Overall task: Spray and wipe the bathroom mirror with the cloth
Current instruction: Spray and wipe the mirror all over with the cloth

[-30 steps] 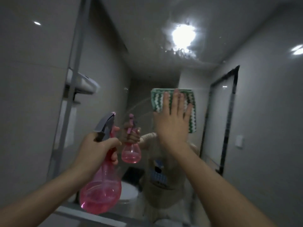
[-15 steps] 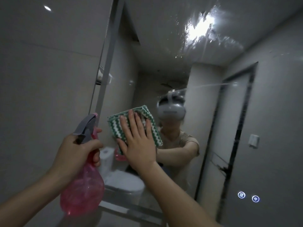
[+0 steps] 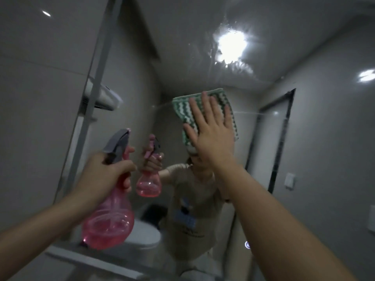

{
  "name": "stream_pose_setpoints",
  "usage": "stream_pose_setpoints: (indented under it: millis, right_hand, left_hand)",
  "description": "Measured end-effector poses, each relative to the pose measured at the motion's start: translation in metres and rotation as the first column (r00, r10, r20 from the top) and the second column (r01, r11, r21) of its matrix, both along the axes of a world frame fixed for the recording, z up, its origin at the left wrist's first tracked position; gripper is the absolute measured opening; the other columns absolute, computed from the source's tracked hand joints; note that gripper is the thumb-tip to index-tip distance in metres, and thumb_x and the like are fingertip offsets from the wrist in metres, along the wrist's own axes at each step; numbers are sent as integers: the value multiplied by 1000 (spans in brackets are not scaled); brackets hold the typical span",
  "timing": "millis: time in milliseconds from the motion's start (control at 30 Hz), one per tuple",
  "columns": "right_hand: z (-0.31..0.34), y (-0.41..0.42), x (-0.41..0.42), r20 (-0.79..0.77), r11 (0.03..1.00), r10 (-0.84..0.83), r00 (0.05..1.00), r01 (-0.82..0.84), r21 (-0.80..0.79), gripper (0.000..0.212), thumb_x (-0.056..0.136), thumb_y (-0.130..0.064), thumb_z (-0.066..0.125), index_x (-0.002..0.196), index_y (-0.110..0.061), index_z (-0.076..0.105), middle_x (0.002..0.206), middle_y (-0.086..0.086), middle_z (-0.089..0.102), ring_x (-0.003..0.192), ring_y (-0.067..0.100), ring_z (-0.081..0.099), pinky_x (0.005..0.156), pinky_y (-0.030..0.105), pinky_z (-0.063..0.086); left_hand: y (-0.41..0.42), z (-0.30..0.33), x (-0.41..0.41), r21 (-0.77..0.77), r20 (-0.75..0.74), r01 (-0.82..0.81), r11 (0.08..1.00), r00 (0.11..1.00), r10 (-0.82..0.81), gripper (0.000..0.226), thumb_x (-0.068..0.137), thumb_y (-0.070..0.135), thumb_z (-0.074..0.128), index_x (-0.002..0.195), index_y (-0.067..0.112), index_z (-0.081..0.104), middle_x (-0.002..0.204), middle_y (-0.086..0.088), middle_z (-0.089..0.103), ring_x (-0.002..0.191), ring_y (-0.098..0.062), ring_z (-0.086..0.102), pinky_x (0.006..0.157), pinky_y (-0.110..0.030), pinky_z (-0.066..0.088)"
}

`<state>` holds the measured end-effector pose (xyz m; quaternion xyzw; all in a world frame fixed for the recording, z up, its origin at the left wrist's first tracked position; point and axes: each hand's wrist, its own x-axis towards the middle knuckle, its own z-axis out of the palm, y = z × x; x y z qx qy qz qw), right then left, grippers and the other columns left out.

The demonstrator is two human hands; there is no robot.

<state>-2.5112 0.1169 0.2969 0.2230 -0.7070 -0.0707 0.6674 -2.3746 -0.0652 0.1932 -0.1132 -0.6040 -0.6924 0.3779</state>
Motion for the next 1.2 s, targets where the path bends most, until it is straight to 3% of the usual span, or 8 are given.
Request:
stream_pose_setpoints:
  millis: [100,200,567,700,900,967,1100,1200]
  right_hand:
    - [8,55,0,31,992,-34,999,38,-117,62,97,-55,26,152,-29,13,159,2,9,146,19,12,118,44,3]
    - [4,110,-3,77,977,-79,994,92,-191,61,99,-58,15,148,-32,-12,156,-3,-15,144,12,-11,118,42,-8]
    - [-26,186,1,80,940,-61,995,84,-331,63,97,-54,15,152,-26,2,160,4,-1,146,18,-2,117,39,-9]
    - [-51,162,7,117,893,19,993,36,-448,66,96,-53,15,153,-21,4,160,13,5,146,29,4,113,39,-15]
    - [-122,112,10,121,906,0,993,52,-421,68,95,-49,27,152,-13,16,157,20,14,144,32,10,115,45,-7]
    - [-137,91,10,143,894,6,990,59,-444,68,95,-48,28,152,-12,15,157,21,13,143,34,9,115,47,-7]
    - [-159,25,12,179,912,-25,984,96,-399,69,95,-47,31,150,-8,19,154,24,17,141,38,12,114,51,-3]
    - [-173,-33,15,182,944,-32,983,89,-318,68,94,-48,30,148,-7,26,153,22,20,141,37,17,114,53,2]
  left_hand:
    - [49,15,-1,-18,-28,55,998,998,-55,16,74,-8,61,89,-9,58,35,-7,43,29,-17,39,37,-23,38]
    - [98,19,-2,-33,-30,134,990,990,-135,13,71,-9,61,81,-1,59,36,-4,46,28,-15,40,35,-20,37]
    - [190,-8,-12,-54,75,239,970,969,-234,28,77,-19,50,57,2,48,36,-13,43,28,-20,39,35,-21,37]
    - [170,-23,-11,-49,125,207,977,972,-199,29,77,-15,53,57,5,50,40,-14,43,34,-22,41,39,-25,39]
    - [100,-49,3,-18,158,137,990,979,-132,7,76,-8,58,70,-11,56,39,-13,45,33,-22,42,44,-27,39]
    - [70,-59,10,-6,158,102,995,982,-100,23,69,-1,62,83,-19,56,39,-13,45,33,-23,42,44,-28,38]
    - [13,-80,27,12,219,71,997,973,-72,28,78,-12,57,104,-2,58,41,-10,47,34,-20,44,39,-27,41]
    - [-26,-90,33,70,224,37,997,973,-51,32,74,-10,61,103,3,60,40,-12,45,34,-21,42,39,-27,40]
